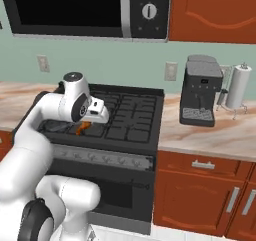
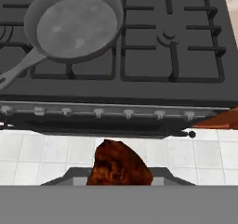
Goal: Place the chicken drumstick on the plate and place the sweet potato on the same plate.
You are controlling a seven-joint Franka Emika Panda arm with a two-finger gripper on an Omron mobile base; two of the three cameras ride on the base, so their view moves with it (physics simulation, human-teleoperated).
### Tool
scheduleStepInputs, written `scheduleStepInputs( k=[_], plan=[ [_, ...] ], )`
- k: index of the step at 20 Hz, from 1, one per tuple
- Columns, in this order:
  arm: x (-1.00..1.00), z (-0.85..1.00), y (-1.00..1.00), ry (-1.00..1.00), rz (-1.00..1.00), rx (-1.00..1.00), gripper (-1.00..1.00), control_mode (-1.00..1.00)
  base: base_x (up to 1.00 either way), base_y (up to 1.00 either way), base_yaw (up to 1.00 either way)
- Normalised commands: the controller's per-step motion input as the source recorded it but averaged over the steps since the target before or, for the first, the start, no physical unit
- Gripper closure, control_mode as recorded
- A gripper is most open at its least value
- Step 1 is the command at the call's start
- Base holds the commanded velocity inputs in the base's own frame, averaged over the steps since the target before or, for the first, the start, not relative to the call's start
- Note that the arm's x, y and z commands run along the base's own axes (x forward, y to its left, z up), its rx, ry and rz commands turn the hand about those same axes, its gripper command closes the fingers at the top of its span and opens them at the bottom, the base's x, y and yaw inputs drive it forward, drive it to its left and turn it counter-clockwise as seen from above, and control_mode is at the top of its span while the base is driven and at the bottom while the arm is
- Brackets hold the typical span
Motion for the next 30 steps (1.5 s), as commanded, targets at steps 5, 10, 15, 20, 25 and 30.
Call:
scheduleStepInputs(
  k=[5,10,15,20,25,30],
  plan=[
    [0.0,0.0,0.0,0.0,0.0,0.0,1.0,1.0,-0.45,0.8,-0.03],
    [0.0,0.0,0.0,0.0,0.0,0.0,1.0,1.0,0.0,1.0,0.0],
    [0.0,0.0,0.0,0.0,0.0,0.0,1.0,1.0,0.03,1.0,0.0],
    [0.0,0.0,0.0,0.0,0.0,0.0,1.0,1.0,0.15,1.0,0.0],
    [0.0,0.0,0.0,0.0,0.0,0.0,1.0,1.0,0.26,1.0,0.0],
    [0.0,0.0,0.0,0.0,0.0,0.0,1.0,1.0,0.41,1.0,0.0]
  ],
)
